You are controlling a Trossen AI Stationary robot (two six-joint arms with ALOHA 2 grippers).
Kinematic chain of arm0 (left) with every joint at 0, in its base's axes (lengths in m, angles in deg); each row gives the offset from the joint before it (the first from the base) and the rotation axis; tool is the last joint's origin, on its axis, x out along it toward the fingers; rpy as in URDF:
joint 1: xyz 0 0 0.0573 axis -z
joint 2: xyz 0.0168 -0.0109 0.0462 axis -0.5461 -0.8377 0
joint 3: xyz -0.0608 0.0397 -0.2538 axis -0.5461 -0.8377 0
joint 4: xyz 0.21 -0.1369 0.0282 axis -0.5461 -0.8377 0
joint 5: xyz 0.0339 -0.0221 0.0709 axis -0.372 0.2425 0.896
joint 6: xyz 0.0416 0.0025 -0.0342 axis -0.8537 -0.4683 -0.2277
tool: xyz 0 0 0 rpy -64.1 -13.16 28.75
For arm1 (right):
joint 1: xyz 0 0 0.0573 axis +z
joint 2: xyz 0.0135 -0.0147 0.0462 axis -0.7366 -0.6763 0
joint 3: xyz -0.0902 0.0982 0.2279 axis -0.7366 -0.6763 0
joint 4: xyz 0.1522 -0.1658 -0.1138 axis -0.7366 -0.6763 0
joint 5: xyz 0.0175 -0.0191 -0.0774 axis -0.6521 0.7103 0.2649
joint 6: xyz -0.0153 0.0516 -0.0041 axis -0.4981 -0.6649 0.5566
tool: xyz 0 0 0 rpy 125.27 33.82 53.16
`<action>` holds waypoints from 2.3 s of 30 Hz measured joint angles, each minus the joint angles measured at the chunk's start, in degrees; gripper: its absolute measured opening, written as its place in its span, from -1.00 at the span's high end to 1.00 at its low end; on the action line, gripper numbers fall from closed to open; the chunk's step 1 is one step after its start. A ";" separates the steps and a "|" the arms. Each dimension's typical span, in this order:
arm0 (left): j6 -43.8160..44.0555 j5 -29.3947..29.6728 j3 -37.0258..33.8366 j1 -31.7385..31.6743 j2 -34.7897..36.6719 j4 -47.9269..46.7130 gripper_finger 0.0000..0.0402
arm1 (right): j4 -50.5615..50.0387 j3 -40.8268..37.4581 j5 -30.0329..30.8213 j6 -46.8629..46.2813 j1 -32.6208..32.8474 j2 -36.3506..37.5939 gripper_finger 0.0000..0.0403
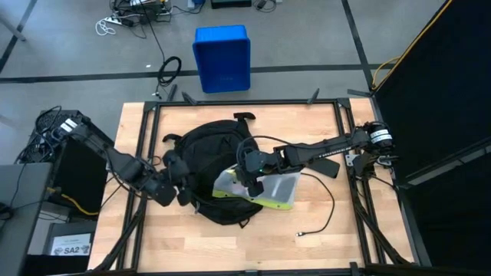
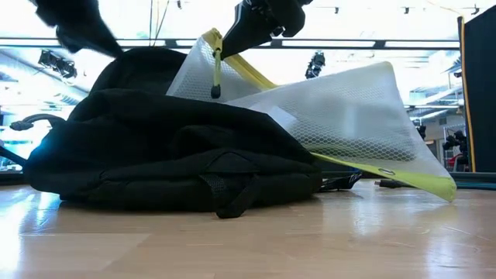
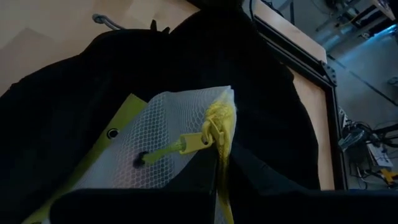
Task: Unpack backpack
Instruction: Put the white zip bag into the black backpack
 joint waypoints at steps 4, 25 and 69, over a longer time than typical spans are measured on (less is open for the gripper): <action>-0.32 -1.93 -0.85 0.90 -0.01 0.26 0.77 | -0.35 0.00 -0.02 -0.01 0.11 -0.02 1.00; -6.64 -0.59 -0.83 -9.32 -10.27 9.16 -0.40 | -0.39 -0.02 -0.47 0.06 0.49 -0.06 1.00; -24.77 -10.71 -5.81 -19.97 -5.57 30.90 0.99 | 2.03 0.10 -0.47 2.94 1.41 -0.07 1.00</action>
